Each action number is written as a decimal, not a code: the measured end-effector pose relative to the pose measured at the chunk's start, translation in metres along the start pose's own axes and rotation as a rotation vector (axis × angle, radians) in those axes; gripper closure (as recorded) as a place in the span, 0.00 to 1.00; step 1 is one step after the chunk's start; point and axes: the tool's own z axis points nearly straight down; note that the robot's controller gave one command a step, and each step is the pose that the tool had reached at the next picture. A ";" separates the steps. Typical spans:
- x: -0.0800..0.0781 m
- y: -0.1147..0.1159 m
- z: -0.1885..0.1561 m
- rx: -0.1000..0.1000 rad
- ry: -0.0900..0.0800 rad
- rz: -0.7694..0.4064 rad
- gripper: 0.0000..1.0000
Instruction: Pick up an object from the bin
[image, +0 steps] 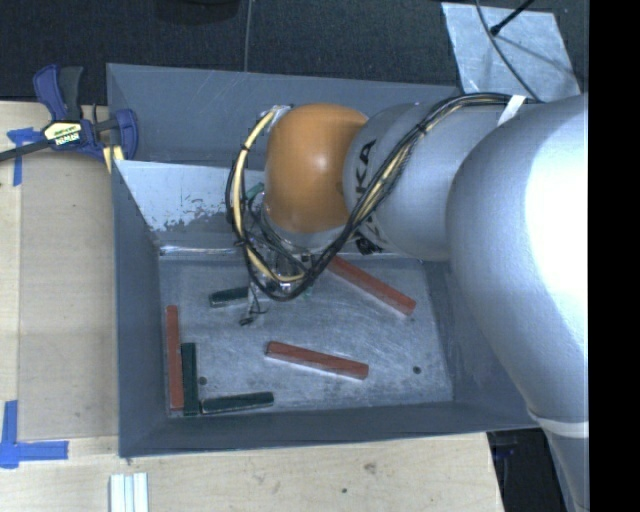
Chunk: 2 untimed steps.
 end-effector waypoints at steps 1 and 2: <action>0.000 -0.003 0.039 0.001 0.003 0.048 0.00; -0.001 -0.003 0.038 0.001 0.001 0.047 0.00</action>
Offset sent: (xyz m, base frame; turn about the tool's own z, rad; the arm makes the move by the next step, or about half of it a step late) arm 0.0005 -0.0016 -0.0373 0.0481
